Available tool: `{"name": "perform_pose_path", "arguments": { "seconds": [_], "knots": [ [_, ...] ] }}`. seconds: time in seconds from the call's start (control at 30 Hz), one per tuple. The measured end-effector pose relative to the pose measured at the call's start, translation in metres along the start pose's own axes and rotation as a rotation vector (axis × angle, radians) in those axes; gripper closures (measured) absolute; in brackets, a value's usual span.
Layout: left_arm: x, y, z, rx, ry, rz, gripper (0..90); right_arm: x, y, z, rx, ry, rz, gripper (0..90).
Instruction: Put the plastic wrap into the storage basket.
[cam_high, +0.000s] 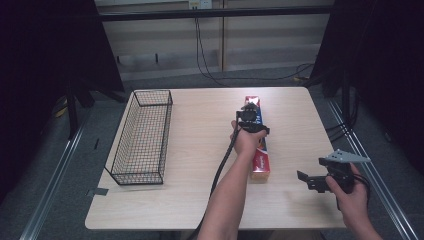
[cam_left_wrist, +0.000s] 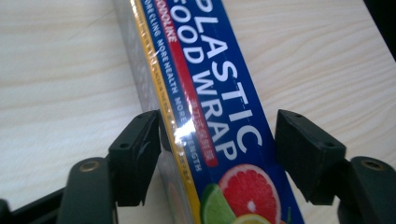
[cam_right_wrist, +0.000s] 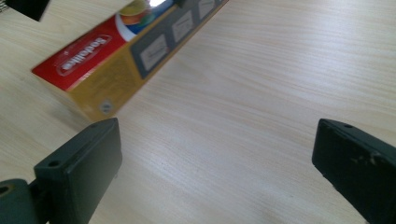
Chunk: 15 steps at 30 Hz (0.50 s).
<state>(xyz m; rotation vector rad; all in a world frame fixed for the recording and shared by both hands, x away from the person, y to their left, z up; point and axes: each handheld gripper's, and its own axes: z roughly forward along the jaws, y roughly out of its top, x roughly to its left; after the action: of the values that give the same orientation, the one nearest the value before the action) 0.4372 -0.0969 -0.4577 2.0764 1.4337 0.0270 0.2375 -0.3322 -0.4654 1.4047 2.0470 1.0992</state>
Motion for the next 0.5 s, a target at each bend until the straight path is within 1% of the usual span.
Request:
{"name": "perform_pose_path", "arguments": {
  "seconds": [0.07,0.1,0.17,0.2,0.23,0.27,0.3,0.37,0.4,0.43,0.47,0.5],
  "knots": [
    [0.002,-0.001,-0.003,0.007,0.006,-0.006,36.6,0.0,0.0,0.0,0.001,0.0,0.0,1.7],
    [0.007,-0.002,-0.009,0.026,0.022,0.007,37.5,0.0,0.0,0.0,-0.001,0.001,0.0,1.7],
    [0.012,-0.005,-0.014,0.04,0.027,0.019,38.9,0.002,0.0,0.001,0.0,-0.003,-0.007,1.7],
    [0.012,-0.005,-0.014,0.04,0.027,0.019,39.5,0.002,0.0,0.001,0.0,-0.003,-0.007,1.7],
    [0.017,-0.006,-0.02,0.055,0.04,0.03,40.0,0.003,0.001,0.002,0.003,0.003,-0.013,1.7],
    [0.019,-0.007,-0.022,0.063,0.041,0.028,40.4,0.004,0.001,0.003,0.006,0.003,-0.012,1.7],
    [0.021,-0.008,-0.024,0.074,0.047,0.036,40.7,0.004,0.001,0.004,0.008,0.005,-0.015,1.7],
    [0.025,-0.009,-0.029,0.089,0.055,0.043,41.3,0.005,0.001,0.004,0.009,0.001,-0.02,1.7],
    [0.025,-0.009,-0.029,0.089,0.055,0.043,41.5,0.006,0.001,0.005,0.01,0.002,-0.02,1.7],
    [0.026,-0.01,-0.032,0.102,0.066,0.042,41.4,0.006,0.001,0.005,0.012,0.002,-0.019,1.7],
    [0.027,-0.011,-0.032,0.098,0.073,0.038,41.2,0.007,0.001,0.005,0.012,0.0,-0.016,1.7],
    [0.027,-0.011,-0.032,0.098,0.078,0.044,40.6,0.006,0.001,0.005,0.013,0.002,-0.018,1.7]
  ]
}}
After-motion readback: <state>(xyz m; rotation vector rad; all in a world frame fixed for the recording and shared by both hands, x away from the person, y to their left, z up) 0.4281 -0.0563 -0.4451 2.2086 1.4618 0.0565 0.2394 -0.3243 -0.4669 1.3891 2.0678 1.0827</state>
